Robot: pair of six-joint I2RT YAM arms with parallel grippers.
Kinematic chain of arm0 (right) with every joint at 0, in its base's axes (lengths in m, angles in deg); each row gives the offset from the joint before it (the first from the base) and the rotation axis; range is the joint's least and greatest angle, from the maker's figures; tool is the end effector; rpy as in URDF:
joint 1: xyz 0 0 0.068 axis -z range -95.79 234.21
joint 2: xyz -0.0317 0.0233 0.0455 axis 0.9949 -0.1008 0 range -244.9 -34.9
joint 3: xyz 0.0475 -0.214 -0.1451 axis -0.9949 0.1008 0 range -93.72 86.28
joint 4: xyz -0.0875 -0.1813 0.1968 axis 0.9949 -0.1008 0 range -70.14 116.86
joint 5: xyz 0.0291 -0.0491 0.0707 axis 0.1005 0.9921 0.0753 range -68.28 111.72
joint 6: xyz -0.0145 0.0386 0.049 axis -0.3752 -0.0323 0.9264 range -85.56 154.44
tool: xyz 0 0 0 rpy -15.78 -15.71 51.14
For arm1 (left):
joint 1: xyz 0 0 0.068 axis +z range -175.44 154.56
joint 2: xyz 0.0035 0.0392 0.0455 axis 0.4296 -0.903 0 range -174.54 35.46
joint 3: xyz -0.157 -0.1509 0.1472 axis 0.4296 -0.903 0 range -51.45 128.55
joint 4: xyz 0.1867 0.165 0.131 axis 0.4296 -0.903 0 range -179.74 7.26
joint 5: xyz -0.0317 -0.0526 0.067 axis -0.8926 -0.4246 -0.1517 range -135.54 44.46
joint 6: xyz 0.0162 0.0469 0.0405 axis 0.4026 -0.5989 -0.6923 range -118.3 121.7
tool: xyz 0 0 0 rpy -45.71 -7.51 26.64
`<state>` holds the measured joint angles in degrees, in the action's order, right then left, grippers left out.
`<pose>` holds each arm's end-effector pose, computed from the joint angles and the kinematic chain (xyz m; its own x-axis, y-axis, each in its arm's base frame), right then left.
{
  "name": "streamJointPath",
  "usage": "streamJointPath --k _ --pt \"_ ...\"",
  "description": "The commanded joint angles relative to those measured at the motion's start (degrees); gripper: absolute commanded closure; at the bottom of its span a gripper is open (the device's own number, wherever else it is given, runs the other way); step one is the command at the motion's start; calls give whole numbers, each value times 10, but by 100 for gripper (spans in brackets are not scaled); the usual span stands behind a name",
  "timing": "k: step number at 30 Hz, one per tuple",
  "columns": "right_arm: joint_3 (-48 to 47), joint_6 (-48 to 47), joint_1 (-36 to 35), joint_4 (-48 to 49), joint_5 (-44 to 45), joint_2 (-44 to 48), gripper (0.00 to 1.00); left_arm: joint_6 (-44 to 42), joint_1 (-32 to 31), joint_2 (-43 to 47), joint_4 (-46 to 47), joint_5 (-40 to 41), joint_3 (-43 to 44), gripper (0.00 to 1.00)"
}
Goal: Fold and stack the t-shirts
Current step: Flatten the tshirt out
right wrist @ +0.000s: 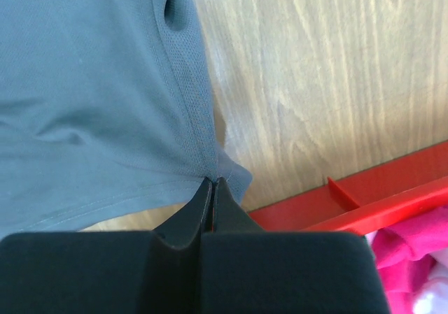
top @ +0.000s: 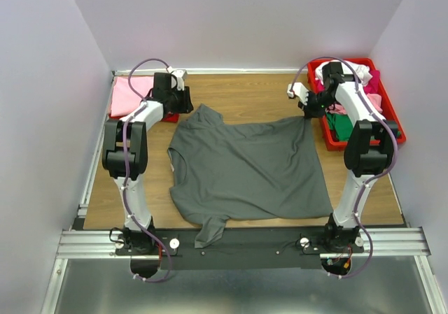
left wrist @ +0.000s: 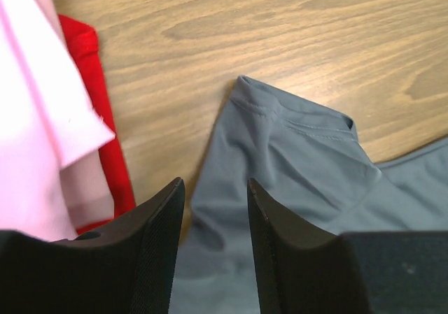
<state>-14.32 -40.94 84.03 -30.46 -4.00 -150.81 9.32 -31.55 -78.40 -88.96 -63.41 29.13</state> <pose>0.4389 0.0228 0.2159 -0.1128 -0.8721 -0.4761 -0.9569 0.2244 -0.1842 0.4674 -0.0653 0.1723 -0.6716 -0.0551 -0.7389 0.2498 0.9220 -0.2958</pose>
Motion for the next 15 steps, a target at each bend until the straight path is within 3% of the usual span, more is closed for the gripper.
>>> streamJointPath --k 1,7,15 --pt "14 22 13 1 0 23 100 -26 -1 -32 -49 -27 38 52" --pt "33 83 17 -1 34 56 100 -29 -15 -58 -56 0 48 52" --pt "212 94 19 1 47 155 100 -30 -21 -55 -54 6 68 52"
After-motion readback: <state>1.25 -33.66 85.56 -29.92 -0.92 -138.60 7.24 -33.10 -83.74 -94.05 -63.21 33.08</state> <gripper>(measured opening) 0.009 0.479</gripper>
